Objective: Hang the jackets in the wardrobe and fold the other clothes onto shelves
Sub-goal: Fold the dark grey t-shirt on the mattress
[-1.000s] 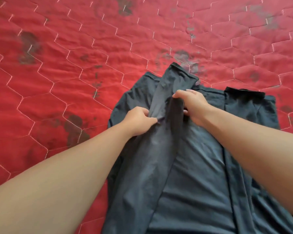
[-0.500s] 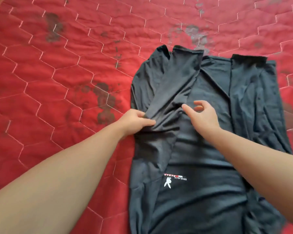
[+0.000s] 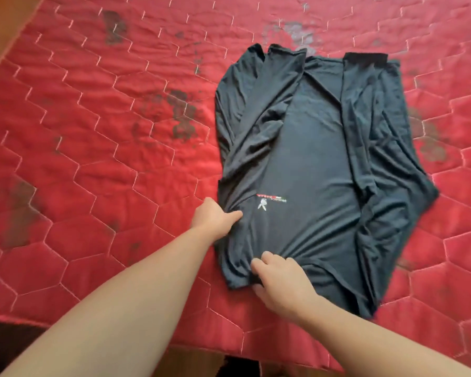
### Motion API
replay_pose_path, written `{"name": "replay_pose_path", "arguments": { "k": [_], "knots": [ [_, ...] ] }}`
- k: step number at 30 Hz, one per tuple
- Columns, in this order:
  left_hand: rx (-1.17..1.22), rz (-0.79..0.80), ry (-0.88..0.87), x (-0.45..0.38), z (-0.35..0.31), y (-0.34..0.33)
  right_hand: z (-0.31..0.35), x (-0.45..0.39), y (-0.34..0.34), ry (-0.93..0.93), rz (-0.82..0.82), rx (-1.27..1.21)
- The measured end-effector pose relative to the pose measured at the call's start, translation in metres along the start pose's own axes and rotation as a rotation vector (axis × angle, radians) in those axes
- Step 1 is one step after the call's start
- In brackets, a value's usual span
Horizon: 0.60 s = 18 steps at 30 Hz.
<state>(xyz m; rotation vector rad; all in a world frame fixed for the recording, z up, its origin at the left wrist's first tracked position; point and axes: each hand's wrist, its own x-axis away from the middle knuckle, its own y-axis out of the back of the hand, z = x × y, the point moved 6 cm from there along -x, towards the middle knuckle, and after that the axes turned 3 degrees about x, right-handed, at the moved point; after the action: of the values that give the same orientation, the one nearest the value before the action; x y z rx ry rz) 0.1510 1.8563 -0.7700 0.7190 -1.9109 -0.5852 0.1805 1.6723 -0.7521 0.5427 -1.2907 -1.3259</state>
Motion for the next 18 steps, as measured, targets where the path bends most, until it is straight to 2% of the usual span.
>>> {"name": "replay_pose_path", "arguments": {
  "k": [2, 3, 5, 7, 8, 10, 11, 13, 15, 16, 17, 18],
  "knots": [
    [-0.098, 0.002, -0.036, 0.01, 0.01, -0.003, 0.004, 0.008, -0.004, 0.06, -0.045, 0.002],
    [-0.112, -0.002, -0.058, 0.014, 0.013, -0.002, 0.005, 0.012, -0.003, 0.071, -0.001, -0.024],
    [-0.115, 0.03, -0.094, 0.02, 0.02, 0.003, 0.011, 0.026, -0.006, 0.155, 0.204, -0.009],
    [-0.075, 0.189, -0.101, 0.029, 0.027, 0.003, 0.02, 0.041, -0.003, 0.233, 0.362, 0.09],
    [-0.076, 0.318, -0.074, 0.035, 0.031, -0.001, 0.022, 0.046, -0.005, 0.238, 0.448, 0.129],
    [-0.171, 0.541, -0.004, 0.048, 0.038, -0.007, 0.024, 0.053, -0.014, 0.192, 0.645, 0.143],
    [-0.2, 0.568, 0.013, 0.05, 0.04, -0.007, 0.024, 0.054, -0.019, 0.165, 0.749, 0.135],
    [-0.148, 0.489, 0.006, 0.044, 0.034, -0.002, 0.022, 0.054, -0.027, 0.097, 1.003, 0.085],
    [0.007, 0.305, -0.026, 0.024, 0.023, 0.009, 0.019, 0.046, -0.019, -0.01, 1.188, -0.099],
    [0.098, 0.206, -0.041, 0.009, 0.016, 0.016, 0.016, 0.033, -0.008, -0.065, 1.165, -0.218],
    [0.184, 0.129, -0.047, -0.008, 0.011, 0.022, 0.009, 0.013, 0.008, -0.109, 1.037, -0.334],
    [0.256, 0.076, -0.056, -0.023, 0.003, 0.029, -0.002, -0.012, 0.026, -0.157, 0.822, -0.429]
  ]
}}
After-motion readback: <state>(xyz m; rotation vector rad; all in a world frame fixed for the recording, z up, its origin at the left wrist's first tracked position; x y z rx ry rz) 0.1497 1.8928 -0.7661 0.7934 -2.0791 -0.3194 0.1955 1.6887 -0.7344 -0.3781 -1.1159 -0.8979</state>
